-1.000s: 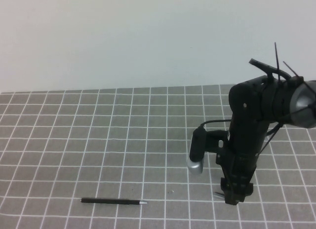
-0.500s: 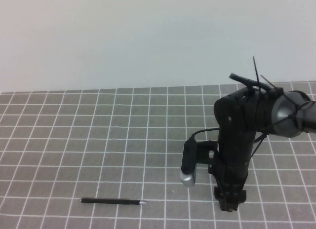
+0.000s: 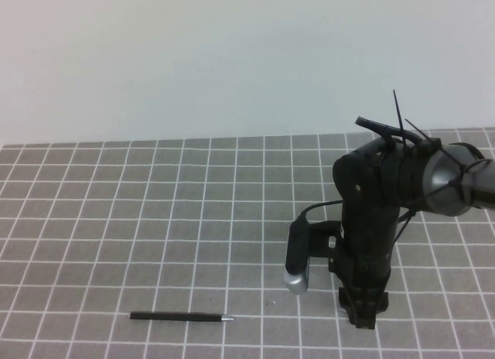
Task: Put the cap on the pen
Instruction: 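Pick up the pen and its cap, cap the pen, and set it down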
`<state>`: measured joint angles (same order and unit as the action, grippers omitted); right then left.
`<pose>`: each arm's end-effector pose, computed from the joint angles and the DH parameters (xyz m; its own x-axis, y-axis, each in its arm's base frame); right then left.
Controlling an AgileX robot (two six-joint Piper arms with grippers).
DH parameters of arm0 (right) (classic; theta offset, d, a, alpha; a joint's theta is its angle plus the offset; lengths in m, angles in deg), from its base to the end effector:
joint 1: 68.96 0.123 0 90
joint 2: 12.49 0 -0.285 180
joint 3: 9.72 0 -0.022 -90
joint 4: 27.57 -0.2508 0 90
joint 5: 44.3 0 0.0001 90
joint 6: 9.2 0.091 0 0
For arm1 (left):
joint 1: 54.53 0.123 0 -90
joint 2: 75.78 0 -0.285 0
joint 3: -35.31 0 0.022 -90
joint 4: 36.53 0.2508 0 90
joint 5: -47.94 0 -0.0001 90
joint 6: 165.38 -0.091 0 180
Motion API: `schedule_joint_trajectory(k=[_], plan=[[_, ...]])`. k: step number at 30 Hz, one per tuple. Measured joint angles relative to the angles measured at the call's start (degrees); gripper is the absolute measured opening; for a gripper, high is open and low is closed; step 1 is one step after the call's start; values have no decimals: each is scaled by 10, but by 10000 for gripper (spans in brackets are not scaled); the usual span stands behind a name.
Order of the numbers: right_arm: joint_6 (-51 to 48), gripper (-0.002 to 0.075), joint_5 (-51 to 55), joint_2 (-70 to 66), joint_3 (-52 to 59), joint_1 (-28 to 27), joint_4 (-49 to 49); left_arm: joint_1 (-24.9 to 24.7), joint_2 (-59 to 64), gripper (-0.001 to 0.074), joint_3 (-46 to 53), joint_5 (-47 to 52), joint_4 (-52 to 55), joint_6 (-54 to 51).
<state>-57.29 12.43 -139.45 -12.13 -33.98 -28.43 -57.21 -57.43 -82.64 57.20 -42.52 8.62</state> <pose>0.3175 0.2235 0.1356 -0.1289 -0.9916 0.0058 -0.9913 0.1290 0.0249 0.0640 -0.0045 0.2768 0.0069 0.0012 -1.0000 0.0635 0.9980 0.0016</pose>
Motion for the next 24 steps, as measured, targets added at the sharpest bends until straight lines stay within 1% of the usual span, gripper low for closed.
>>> schedule_joint_trajectory(k=[3, 21, 24], plan=[[1, 340, 14, -2, -4, 0, 1, 0, 0, 0, 0, 0, 0, 0], [15, 340, 22, -2, -4, 0, 5, 0, 0, 0, 0, 0, 0, 0], [18, 374, 24, -2, -4, 0, 5, 0, 0, 0, 0, 0, 0, 0]])
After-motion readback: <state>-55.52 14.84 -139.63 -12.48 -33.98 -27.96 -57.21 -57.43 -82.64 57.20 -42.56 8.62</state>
